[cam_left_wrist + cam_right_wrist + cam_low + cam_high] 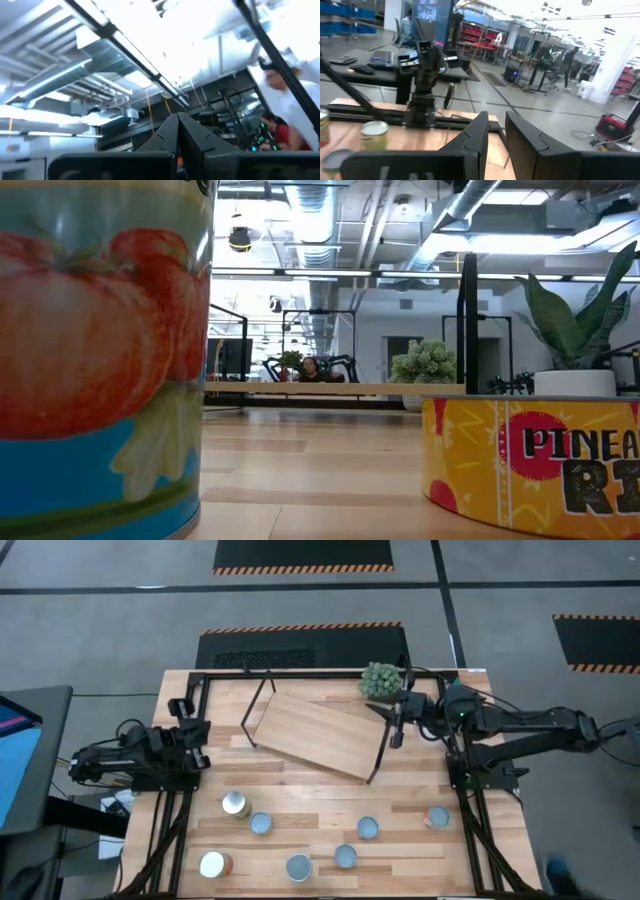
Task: Pick and place cans onto a shelf
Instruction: Put the canned meatballs on the shelf
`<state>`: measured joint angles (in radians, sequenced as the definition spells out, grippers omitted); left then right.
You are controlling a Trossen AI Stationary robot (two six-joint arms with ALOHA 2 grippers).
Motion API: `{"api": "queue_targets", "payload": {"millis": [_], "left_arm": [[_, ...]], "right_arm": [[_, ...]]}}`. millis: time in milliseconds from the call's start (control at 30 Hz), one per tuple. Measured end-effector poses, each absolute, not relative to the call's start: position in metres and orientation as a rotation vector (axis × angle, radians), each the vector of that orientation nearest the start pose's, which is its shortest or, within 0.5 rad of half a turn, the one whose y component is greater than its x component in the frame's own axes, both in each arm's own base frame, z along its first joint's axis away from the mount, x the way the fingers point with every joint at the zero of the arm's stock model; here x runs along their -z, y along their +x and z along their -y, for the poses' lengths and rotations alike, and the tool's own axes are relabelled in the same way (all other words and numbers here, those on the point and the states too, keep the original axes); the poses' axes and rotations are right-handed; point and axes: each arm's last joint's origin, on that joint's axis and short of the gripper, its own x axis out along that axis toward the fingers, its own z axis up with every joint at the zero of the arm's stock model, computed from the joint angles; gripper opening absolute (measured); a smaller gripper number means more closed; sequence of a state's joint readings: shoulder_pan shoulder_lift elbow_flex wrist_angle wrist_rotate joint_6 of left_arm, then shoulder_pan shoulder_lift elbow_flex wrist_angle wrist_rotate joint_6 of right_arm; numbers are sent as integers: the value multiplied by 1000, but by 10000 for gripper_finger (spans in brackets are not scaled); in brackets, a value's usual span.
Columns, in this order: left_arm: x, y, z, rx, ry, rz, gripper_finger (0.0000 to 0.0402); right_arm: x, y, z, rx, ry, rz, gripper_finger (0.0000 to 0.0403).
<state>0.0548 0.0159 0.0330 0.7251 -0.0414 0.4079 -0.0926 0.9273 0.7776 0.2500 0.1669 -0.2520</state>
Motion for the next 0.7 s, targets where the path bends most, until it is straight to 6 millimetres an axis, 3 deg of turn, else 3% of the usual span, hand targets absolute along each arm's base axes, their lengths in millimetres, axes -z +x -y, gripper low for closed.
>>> {"api": "queue_targets", "payload": {"millis": [167, 300, 367, 533, 700], "left_arm": [[-255, 72, -4, -197, 431, 674, 0], [-269, 81, -5, -138, 307, 512, 0], [-279, 87, -5, -143, 327, 395, 0], [-308, 103, -5, -66, 493, 177, 0], [-317, 125, -6, -23, 539, 38, 0]], "right_arm": [[-350, 203, 32, 310, -233, 75, 92], [-344, 203, 36, 318, -234, 21, 92], [-341, 205, 35, 303, -195, -5, 92], [-334, 207, 20, 201, -107, -52, 92], [-335, 206, 1, 103, -271, -59, 92]]}}
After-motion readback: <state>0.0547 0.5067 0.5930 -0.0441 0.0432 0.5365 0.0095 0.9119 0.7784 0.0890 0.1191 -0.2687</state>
